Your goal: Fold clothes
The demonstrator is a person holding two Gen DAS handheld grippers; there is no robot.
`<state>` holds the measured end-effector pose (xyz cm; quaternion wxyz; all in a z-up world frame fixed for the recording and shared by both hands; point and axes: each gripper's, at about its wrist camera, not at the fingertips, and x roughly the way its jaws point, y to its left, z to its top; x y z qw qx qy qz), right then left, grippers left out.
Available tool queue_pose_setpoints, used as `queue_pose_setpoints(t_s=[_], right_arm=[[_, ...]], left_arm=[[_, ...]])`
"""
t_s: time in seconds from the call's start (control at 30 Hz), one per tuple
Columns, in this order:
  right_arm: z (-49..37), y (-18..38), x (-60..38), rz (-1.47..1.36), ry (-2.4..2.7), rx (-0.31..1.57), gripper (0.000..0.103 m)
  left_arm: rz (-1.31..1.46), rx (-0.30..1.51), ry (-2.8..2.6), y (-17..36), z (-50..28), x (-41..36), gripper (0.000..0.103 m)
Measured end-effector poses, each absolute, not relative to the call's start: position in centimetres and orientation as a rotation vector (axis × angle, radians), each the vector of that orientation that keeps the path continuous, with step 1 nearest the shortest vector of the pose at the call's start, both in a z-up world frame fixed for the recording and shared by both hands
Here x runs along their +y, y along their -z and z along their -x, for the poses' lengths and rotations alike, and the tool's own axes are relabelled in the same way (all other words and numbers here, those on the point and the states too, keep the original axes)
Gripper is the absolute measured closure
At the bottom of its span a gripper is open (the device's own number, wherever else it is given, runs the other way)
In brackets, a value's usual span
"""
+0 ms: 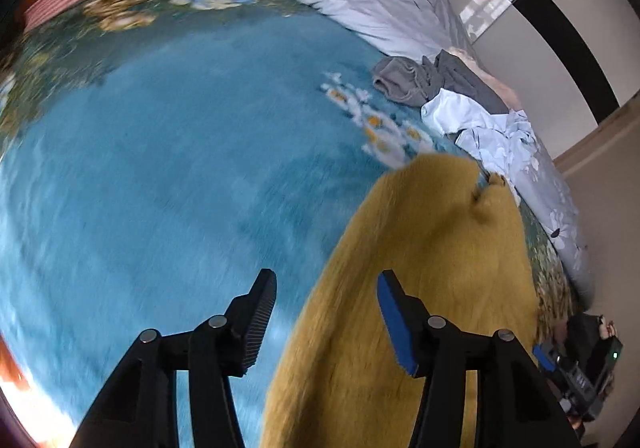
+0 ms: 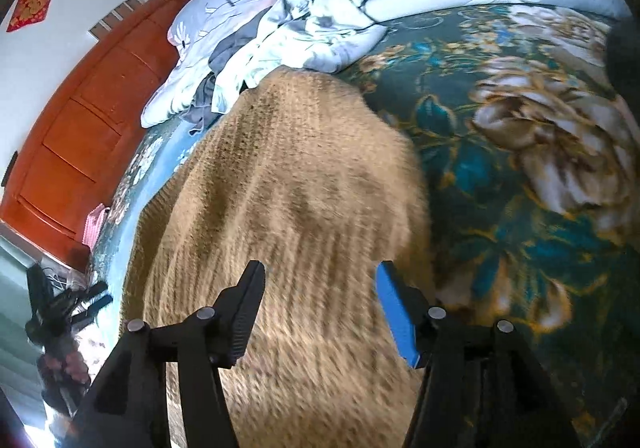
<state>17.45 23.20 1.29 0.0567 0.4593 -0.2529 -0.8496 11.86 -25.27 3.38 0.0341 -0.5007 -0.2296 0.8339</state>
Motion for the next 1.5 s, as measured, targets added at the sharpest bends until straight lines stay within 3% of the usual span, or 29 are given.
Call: queue_pose_setpoints(t_s=[0.37, 0.43, 0.47, 0.5, 0.6, 0.7, 0.87, 1.07, 1.13, 1.2, 1.3, 1.5], right_arm=[[-15.7, 0.7, 22.7, -1.444, 2.530, -0.758, 0.038], [-15.6, 0.9, 22.7, -1.445, 2.528, -0.755, 0.038], [-15.6, 0.9, 22.6, -1.445, 2.528, -0.753, 0.038], [-15.5, 1.0, 22.7, -1.444, 2.528, -0.752, 0.038], [-15.4, 1.1, 22.7, -1.444, 2.526, -0.758, 0.037], [-15.4, 1.1, 22.7, -1.440, 2.526, -0.762, 0.037], [-15.3, 1.3, 22.6, -1.429, 2.519, -0.775, 0.037], [-14.8, 1.1, 21.8, -1.435, 2.502, -0.747, 0.037], [-14.6, 0.7, 21.8, -1.425, 2.488, -0.741, 0.037], [-14.3, 0.2, 22.0, -1.401, 2.487, -0.738, 0.037], [-13.3, -1.0, 22.8, -1.358, 2.517, -0.749, 0.037], [-8.2, -3.3, 24.1, -1.268, 2.587, -0.723, 0.037]], left_arm=[[1.609, -0.678, -2.443, 0.6, -3.7, -20.7, 0.044], [1.618, -0.633, -2.460, 1.0, -3.1, -20.0, 0.063], [1.623, -0.600, -2.468, 1.1, -2.9, -19.6, 0.083], [1.621, -0.566, -2.479, 1.1, -2.8, -19.2, 0.090], [1.514, -0.497, -2.596, -0.5, -3.8, -19.2, 0.093], [1.317, -0.597, -2.759, -3.6, -6.0, -21.7, 0.093], [1.556, -0.783, -2.705, 0.0, -6.6, -26.4, 0.092], [1.529, -0.952, -2.585, 1.9, -7.0, -27.7, 0.087], [1.515, -0.966, -2.546, 1.7, -6.7, -27.8, 0.079], [1.497, -0.945, -2.541, 1.0, -6.3, -27.5, 0.061], [1.470, -0.916, -2.557, -0.1, -5.4, -27.4, 0.050], [1.479, -0.861, -2.557, -0.7, -1.4, -25.6, 0.047]])
